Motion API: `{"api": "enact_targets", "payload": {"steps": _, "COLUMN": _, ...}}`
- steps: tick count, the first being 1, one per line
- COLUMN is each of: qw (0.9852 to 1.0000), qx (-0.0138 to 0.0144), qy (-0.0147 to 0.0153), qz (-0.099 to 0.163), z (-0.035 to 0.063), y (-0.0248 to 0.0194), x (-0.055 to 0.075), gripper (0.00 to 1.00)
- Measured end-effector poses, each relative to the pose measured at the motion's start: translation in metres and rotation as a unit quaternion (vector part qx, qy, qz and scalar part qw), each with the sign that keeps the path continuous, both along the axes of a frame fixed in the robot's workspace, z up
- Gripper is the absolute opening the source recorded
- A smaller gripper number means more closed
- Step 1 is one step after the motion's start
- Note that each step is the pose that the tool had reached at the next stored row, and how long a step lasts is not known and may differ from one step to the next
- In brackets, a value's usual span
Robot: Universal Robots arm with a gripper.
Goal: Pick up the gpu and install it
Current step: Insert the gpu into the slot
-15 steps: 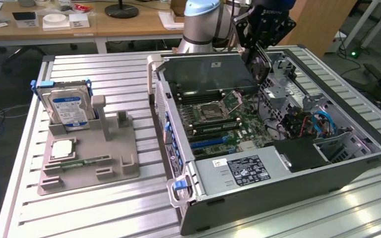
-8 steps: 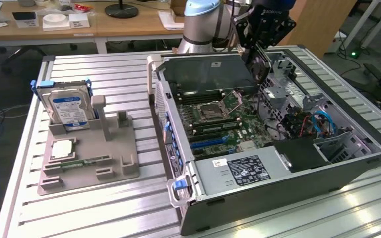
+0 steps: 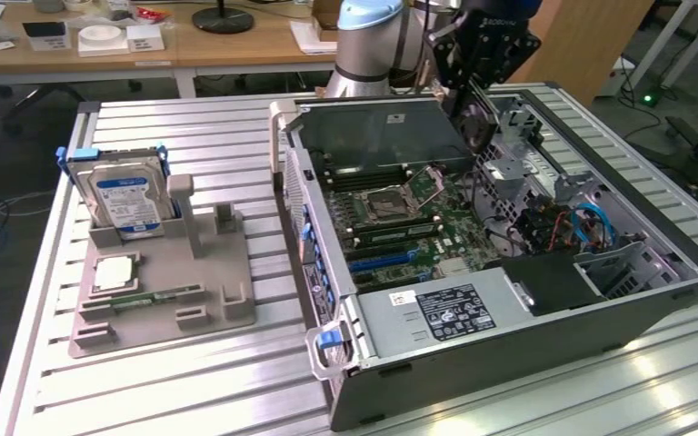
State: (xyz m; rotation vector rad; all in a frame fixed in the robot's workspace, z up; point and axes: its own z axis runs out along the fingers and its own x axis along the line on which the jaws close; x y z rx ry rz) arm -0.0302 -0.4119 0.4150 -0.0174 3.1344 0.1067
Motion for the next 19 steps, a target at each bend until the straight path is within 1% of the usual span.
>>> {"api": "enact_targets", "payload": {"steps": 4, "qw": 0.9997, "qx": 0.0000, "qy": 0.0000, "qz": 0.026, "z": 0.0000, "y": 0.0000, "x": 0.0000, "gripper": 0.28}}
{"api": "enact_targets", "payload": {"steps": 10, "qw": 0.9984, "qx": 0.0000, "qy": 0.0000, "qz": 0.057, "z": 0.0000, "y": 0.0000, "x": 0.0000, "gripper": 0.28}}
{"api": "enact_targets", "payload": {"steps": 15, "qw": 0.9963, "qx": 0.0000, "qy": 0.0000, "qz": 0.085, "z": 0.0000, "y": 0.0000, "x": 0.0000, "gripper": 0.28}}
{"api": "enact_targets", "payload": {"steps": 19, "qw": 0.9940, "qx": 0.0000, "qy": 0.0000, "qz": 0.109, "z": 0.0000, "y": 0.0000, "x": 0.0000, "gripper": 0.28}}
